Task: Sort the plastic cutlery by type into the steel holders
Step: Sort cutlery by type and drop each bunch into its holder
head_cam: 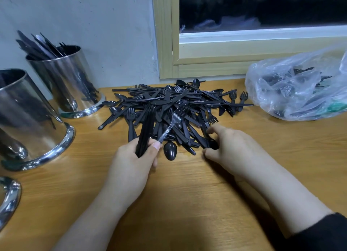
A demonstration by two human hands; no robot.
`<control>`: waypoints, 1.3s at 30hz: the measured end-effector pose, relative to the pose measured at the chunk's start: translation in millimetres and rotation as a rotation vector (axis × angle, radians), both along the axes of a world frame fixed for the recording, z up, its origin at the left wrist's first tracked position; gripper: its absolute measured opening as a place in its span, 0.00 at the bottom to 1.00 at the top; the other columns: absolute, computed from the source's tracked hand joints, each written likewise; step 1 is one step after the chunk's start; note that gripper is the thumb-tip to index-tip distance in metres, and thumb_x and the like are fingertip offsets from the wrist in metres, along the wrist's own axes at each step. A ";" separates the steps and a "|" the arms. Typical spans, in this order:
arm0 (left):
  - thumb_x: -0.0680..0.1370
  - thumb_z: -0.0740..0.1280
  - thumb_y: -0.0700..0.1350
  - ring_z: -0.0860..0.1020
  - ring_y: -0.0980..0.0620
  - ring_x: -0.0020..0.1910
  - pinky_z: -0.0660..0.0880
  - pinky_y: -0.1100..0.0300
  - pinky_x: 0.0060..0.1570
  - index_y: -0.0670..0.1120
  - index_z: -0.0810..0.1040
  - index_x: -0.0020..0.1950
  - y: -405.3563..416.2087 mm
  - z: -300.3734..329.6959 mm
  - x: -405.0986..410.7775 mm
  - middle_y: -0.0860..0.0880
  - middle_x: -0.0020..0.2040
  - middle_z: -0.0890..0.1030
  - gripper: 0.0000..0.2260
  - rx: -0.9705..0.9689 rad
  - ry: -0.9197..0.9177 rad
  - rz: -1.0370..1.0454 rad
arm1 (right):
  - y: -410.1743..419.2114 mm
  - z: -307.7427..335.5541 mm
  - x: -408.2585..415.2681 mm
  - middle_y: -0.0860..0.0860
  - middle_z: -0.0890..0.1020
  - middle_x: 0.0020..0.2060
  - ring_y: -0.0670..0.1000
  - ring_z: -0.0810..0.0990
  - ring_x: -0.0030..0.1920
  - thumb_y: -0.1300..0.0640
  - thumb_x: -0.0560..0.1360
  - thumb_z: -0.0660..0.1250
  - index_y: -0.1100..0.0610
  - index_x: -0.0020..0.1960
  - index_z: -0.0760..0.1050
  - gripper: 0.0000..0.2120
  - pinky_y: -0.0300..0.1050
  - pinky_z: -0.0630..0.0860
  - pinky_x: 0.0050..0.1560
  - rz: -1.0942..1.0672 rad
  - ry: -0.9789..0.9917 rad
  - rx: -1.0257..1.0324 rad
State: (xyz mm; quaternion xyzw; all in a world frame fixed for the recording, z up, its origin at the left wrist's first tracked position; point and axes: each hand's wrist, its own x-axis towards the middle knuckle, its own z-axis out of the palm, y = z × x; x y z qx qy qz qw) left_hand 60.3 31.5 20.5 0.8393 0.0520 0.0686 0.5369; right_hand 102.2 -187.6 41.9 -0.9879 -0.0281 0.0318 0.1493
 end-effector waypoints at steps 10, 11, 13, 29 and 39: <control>0.81 0.65 0.55 0.71 0.52 0.26 0.73 0.54 0.33 0.50 0.79 0.39 2.1 -1.9 0.9 0.40 0.33 0.78 0.14 0.003 -0.016 0.014 | -26.4 0.6 12.9 0.47 0.81 0.35 0.42 0.75 0.29 0.60 0.76 0.70 0.49 0.50 0.79 0.07 0.34 0.69 0.33 -0.006 -0.057 0.512; 0.81 0.65 0.55 0.71 0.52 0.27 0.72 0.56 0.33 0.50 0.79 0.39 2.3 -2.4 0.9 0.40 0.33 0.78 0.14 -0.003 -0.019 0.015 | -26.5 3.2 11.7 0.47 0.81 0.32 0.41 0.74 0.27 0.63 0.77 0.69 0.52 0.48 0.80 0.06 0.31 0.69 0.32 0.008 -0.082 0.612; 0.81 0.65 0.55 0.71 0.53 0.27 0.71 0.58 0.33 0.50 0.79 0.39 1.9 -2.7 1.2 0.41 0.31 0.77 0.14 -0.019 -0.024 0.022 | -27.2 8.1 8.6 0.48 0.81 0.30 0.42 0.75 0.28 0.64 0.77 0.68 0.55 0.44 0.83 0.07 0.30 0.71 0.34 0.019 -0.133 0.798; 0.81 0.66 0.53 0.71 0.52 0.27 0.71 0.57 0.31 0.49 0.79 0.38 -0.8 4.3 1.2 0.47 0.27 0.74 0.14 -0.122 -0.041 0.084 | -18.4 16.9 7.4 0.51 0.78 0.31 0.48 0.74 0.33 0.56 0.72 0.71 0.57 0.41 0.80 0.05 0.38 0.70 0.34 0.030 -0.318 1.682; 0.83 0.66 0.47 0.85 0.54 0.33 0.69 0.59 0.33 0.48 0.82 0.49 -27.8 16.6 -0.3 0.50 0.36 0.86 0.06 -0.241 0.055 0.000 | -4.7 3.1 8.1 0.54 0.81 0.32 0.49 0.76 0.33 0.59 0.77 0.70 0.64 0.41 0.79 0.10 0.40 0.75 0.37 0.128 -0.272 1.227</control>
